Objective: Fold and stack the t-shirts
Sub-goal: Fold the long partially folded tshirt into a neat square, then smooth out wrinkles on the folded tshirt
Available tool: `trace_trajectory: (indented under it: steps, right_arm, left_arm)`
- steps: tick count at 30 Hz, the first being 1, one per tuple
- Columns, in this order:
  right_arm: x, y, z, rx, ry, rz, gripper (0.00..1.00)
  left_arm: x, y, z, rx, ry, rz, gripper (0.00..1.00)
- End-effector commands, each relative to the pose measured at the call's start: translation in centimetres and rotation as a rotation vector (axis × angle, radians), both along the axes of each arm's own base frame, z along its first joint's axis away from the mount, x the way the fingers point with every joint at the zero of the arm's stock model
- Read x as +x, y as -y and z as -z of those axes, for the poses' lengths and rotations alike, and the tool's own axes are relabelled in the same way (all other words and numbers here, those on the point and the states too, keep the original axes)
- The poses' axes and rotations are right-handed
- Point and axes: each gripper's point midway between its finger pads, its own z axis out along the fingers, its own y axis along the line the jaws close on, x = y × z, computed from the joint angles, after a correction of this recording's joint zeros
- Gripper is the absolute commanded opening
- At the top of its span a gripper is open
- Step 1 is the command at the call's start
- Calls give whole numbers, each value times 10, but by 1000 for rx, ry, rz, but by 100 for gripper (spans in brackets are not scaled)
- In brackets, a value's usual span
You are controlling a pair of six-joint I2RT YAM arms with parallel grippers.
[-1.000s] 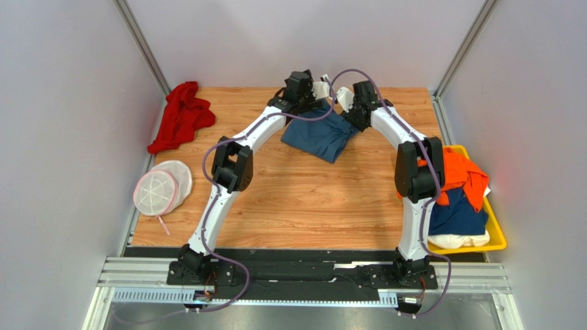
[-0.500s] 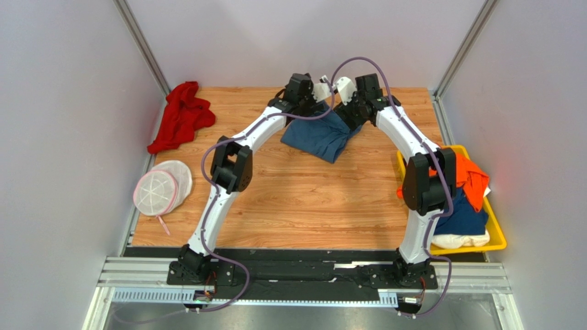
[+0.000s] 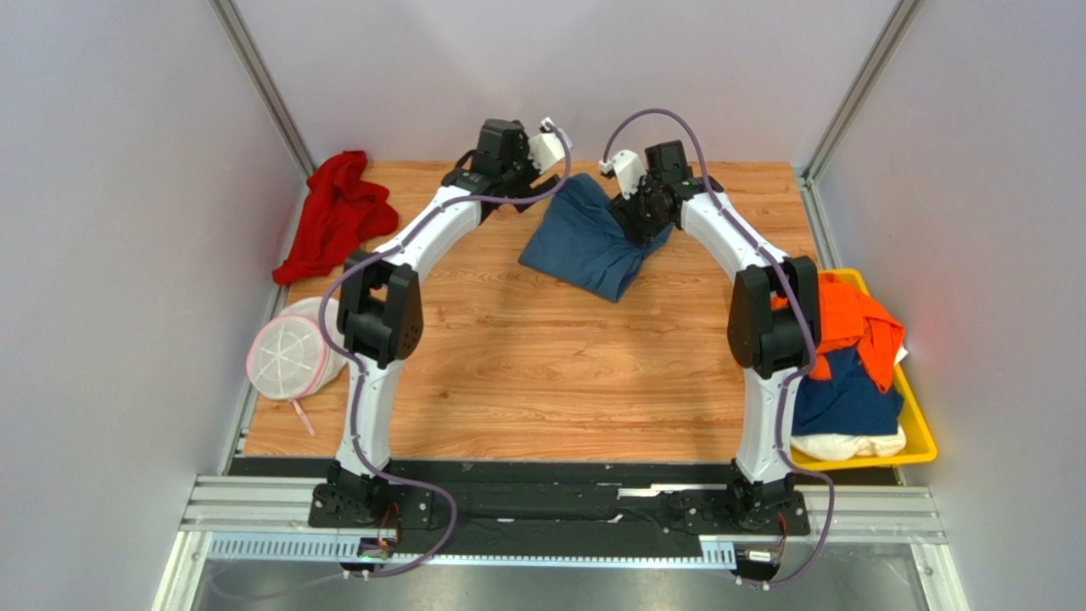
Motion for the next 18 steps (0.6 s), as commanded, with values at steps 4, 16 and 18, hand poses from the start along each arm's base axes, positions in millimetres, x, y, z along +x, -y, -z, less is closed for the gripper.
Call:
trace_trajectory:
  steps: [4, 16, 18]
  right_arm:
    - [25, -13, 3, 30, 27, -4, 42]
    - [30, 9, 0, -48, 69, 24, 7]
    - [34, 14, -5, -64, 88, 27, 6]
  left_arm:
    - [-5, -30, -22, -40, 38, -19, 97]
    - [-16, -39, -6, -35, 1, -20, 96]
    - [-19, -39, -3, -35, -8, -20, 96]
